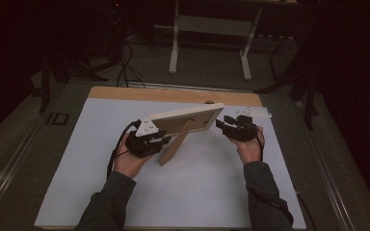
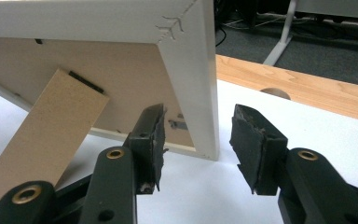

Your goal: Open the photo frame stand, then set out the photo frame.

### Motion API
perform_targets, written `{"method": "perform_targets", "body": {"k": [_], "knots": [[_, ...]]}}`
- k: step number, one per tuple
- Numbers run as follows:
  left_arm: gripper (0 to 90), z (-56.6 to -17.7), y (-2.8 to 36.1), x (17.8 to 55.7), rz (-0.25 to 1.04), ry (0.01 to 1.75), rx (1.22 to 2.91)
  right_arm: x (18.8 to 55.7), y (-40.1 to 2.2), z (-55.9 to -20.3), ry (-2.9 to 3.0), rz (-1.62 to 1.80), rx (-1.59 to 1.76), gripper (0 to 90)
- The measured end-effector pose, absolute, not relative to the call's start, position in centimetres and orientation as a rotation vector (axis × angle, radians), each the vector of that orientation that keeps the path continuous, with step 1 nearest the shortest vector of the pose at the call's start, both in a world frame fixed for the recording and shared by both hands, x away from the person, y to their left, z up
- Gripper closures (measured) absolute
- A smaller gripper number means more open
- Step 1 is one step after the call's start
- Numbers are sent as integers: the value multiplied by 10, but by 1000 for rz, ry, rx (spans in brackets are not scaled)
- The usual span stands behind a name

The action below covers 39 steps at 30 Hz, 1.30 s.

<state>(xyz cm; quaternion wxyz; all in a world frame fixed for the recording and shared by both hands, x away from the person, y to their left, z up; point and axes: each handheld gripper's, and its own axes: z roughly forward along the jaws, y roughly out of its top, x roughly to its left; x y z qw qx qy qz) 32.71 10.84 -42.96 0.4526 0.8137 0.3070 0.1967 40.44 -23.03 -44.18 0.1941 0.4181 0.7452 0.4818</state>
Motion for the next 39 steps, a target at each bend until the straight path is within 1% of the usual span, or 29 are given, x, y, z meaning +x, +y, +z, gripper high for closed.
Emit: {"method": "perform_targets", "body": {"k": [8, 11, 13, 16, 20, 24, 29, 34, 39], "knots": [[702, -429, 120, 324, 511, 792, 1969, 410, -236, -438, 2070, 1355, 1199, 534], [702, -430, 124, 324, 515, 807, 1964, 411, -237, -438, 2064, 1347, 1214, 554], [703, -430, 126, 325, 511, 814, 1958, 411, -238, -438, 2072, 1353, 1217, 649], [702, -433, 129, 326, 506, 825, 1957, 410, -238, -439, 2071, 1349, 1209, 733], [707, -435, 130, 327, 512, 834, 1955, 409, -237, -439, 2051, 1331, 1213, 819], [729, -437, 131, 328, 515, 839, 1966, 410, -238, -436, 2020, 1327, 1233, 879], [798, -438, 130, 329, 518, 833, 1973, 413, -238, -431, 1983, 1325, 1256, 896], [900, -439, 129, 331, 521, 853, 1964, 417, -235, -426, 1968, 1335, 1264, 896], [900, -437, 130, 332, 522, 870, 1948, 421, -231, -424, 1960, 1330, 1274, 896]]}}
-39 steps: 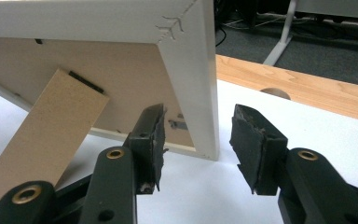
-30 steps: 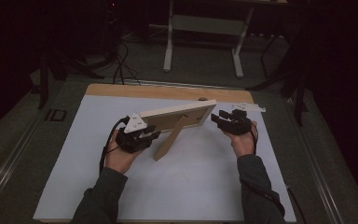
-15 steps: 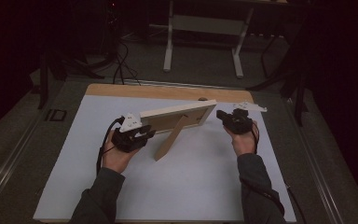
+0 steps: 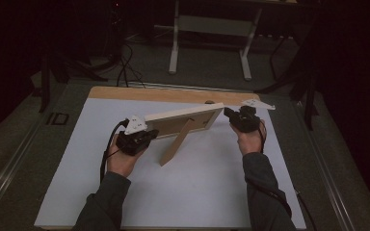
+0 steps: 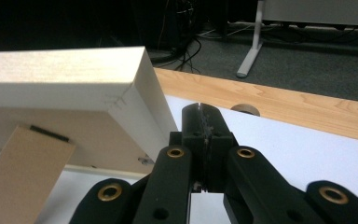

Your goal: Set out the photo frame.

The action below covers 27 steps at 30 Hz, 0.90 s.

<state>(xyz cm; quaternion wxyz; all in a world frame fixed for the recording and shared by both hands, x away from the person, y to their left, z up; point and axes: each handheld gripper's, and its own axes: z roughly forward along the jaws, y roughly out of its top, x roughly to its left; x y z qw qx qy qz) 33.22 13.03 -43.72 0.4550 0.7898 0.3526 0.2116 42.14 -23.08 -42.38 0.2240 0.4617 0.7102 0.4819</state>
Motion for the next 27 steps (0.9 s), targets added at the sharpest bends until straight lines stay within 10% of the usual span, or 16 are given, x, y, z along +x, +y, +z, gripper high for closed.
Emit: {"method": "perform_targets", "body": {"k": [27], "knots": [[900, -430, 126, 341, 554, 925, 1893, 436, -226, -415, 1957, 1417, 1300, 896]]}}
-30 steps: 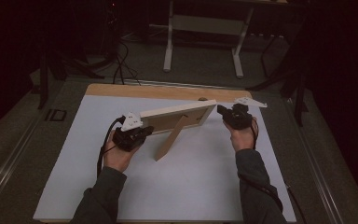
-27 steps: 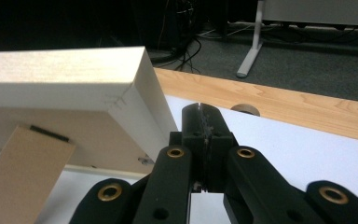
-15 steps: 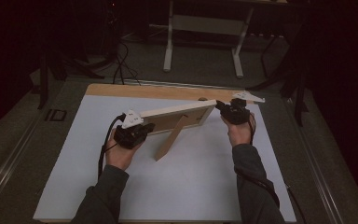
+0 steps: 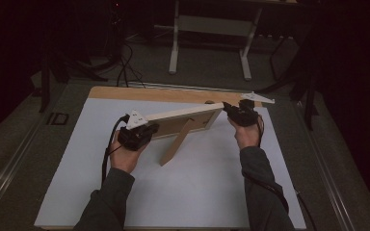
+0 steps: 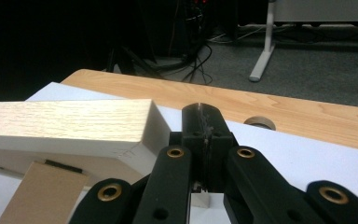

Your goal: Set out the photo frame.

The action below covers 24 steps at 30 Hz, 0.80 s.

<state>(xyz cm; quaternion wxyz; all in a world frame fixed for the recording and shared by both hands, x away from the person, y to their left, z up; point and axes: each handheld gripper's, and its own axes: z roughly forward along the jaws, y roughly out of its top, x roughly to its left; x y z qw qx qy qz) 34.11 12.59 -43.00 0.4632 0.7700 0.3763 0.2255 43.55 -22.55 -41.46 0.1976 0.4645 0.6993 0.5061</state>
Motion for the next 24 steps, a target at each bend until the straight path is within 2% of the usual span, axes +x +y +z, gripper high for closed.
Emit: {"method": "perform_targets", "body": {"k": [24], "knots": [[900, -430, 130, 347, 564, 948, 1912, 434, -227, -407, 1968, 1447, 1255, 890]]}}
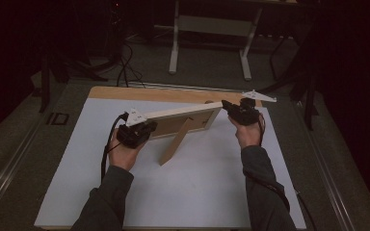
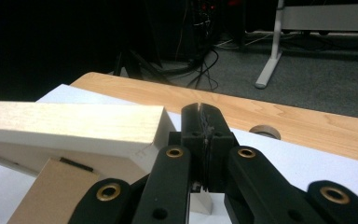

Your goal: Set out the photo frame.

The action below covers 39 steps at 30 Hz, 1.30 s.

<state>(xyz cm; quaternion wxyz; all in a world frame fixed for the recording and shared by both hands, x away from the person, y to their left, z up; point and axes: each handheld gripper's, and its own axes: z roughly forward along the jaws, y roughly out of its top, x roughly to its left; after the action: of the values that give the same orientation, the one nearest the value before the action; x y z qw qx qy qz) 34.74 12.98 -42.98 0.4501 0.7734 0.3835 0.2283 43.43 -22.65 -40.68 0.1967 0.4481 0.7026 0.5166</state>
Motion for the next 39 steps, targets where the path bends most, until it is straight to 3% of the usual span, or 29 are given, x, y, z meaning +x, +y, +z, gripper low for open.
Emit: {"method": "perform_targets", "body": {"k": [23, 39], "knots": [[900, -429, 146, 355, 553, 1015, 1857, 428, -220, -404, 2043, 1498, 1119, 893], [900, -428, 135, 358, 539, 998, 1869, 441, -215, -396, 2033, 1497, 1138, 894]]}}
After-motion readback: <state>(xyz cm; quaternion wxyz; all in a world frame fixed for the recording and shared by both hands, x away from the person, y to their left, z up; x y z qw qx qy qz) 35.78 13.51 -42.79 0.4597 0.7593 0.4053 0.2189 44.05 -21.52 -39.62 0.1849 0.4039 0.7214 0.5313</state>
